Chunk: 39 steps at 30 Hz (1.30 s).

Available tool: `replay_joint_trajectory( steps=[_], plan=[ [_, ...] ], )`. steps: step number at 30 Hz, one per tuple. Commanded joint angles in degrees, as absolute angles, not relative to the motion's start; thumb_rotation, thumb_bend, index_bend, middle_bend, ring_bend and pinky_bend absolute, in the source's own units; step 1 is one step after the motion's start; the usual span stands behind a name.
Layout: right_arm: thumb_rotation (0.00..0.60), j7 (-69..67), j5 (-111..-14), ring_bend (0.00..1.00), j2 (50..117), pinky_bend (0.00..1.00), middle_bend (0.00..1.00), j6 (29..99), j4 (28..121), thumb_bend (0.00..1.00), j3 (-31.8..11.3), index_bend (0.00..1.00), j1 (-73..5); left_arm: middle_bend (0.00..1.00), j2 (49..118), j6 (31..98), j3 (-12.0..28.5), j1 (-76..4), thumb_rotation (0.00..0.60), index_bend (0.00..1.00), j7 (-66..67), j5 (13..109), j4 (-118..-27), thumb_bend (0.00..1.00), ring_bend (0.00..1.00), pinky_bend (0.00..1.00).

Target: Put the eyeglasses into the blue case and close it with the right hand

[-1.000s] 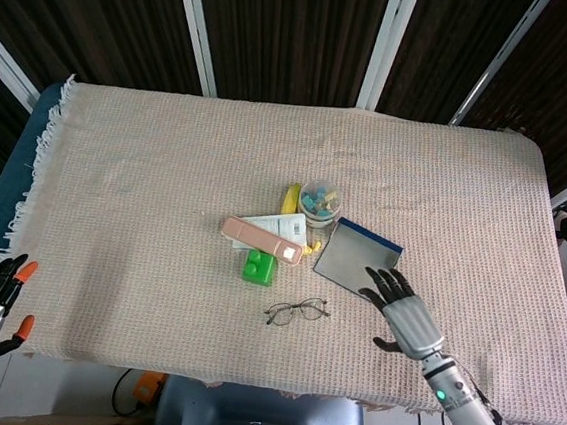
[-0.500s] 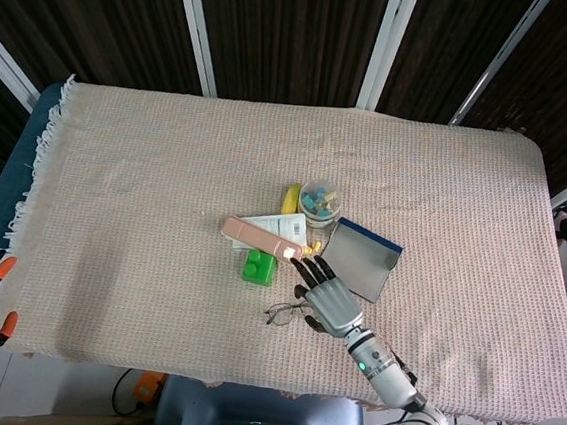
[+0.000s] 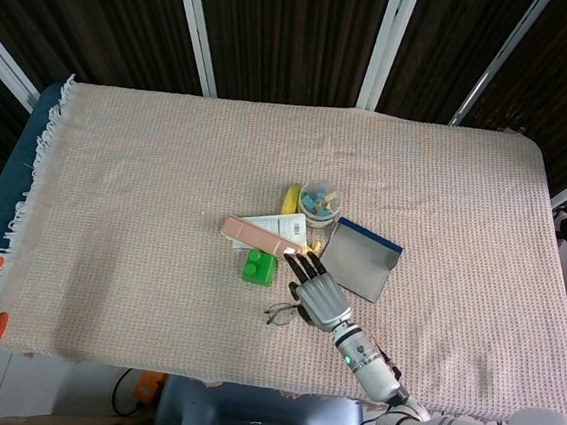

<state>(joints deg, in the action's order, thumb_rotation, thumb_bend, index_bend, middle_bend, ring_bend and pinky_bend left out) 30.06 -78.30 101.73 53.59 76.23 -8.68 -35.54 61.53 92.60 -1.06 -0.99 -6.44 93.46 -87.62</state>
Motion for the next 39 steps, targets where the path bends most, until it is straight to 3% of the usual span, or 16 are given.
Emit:
replay_joint_trajectory(
  steps=[1,26,39],
  plan=[
    [0.600,30.1,-78.0,0.00,101.9,0.04,0.07,53.7,76.2,0.48,-8.4,0.66,-35.7,0.00,61.5,92.6,-1.1,-1.0,0.600,0.00,-6.5,93.5,-87.5,0.41,0.00,0.01],
    [0.600,31.4,-75.3,0.00,102.3,0.07,0.09,55.5,76.7,0.56,-7.0,0.71,-36.9,0.00,61.6,92.4,-1.0,-1.1,0.600,0.00,-6.7,93.7,-87.3,0.41,0.00,0.01],
    [0.600,29.8,-71.4,0.00,99.6,0.07,0.10,59.6,76.7,0.57,-10.9,0.71,-35.8,0.00,61.7,91.8,-1.0,-1.4,0.600,0.00,-6.1,93.7,-87.7,0.41,0.00,0.01]
  ],
)
